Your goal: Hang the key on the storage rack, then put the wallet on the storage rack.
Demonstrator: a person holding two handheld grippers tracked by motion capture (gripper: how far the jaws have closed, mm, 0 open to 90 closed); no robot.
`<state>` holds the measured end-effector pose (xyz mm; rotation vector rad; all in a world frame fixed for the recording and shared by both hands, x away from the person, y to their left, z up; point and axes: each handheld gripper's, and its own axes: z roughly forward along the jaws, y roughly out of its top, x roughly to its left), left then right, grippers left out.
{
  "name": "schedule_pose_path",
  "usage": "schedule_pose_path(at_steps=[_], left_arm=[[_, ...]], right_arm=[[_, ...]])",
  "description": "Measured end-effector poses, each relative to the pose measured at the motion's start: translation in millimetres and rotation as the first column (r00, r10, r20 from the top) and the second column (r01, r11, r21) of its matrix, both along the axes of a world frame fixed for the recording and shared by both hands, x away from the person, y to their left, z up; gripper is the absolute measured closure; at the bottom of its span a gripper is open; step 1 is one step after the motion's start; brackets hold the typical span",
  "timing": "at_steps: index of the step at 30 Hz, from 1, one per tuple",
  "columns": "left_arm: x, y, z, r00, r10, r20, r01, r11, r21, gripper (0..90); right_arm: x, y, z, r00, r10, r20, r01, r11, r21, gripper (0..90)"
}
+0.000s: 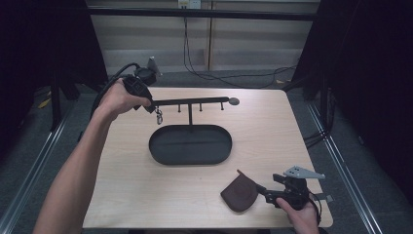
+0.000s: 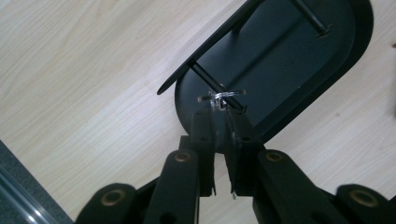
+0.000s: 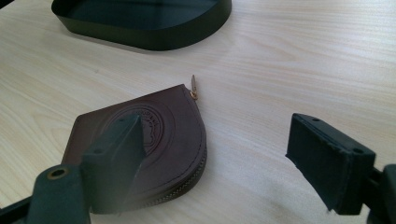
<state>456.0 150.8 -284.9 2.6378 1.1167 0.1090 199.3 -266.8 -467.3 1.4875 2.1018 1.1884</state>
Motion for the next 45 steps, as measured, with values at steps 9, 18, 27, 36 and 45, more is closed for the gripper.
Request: schedule_pose_path(at_steps=[9,18,27,36,45], left_arm=[[-13.4,13.0,-12.4,0.9993,-0.004,0.038,0.007,0.997,-0.078,68.0],[-28.8,19.5,-20.1,0.9972,0.0,0.075,0.01,0.9911,-0.132,59.8],[-52.1,36.3,-34.5,0.9886,0.049,0.142,-0.021,0.9809,-0.193,50.6],[-69.9,53.4,-55.1,0.9797,0.094,0.177,-0.036,0.9522,-0.303,43.8],[-94.4,61.3,-78.9,0.9734,0.074,0.217,0.008,0.935,-0.355,21.8]], right_arm=[[-1.6,0.2,0.4,1.0,0.001,0.003,-0.001,1.0,-0.004,18.7],[-2.0,0.4,0.6,1.0,0.002,0.004,-0.002,1.0,-0.003,18.7],[-1.1,0.6,0.2,1.0,0.0,0.004,0.0,1.0,-0.006,18.7],[1.1,1.8,-0.3,1.0,-0.004,-0.002,0.004,1.0,-0.006,18.7],[-0.2,1.1,0.0,1.0,-0.003,-0.001,0.003,1.0,-0.004,18.7]])
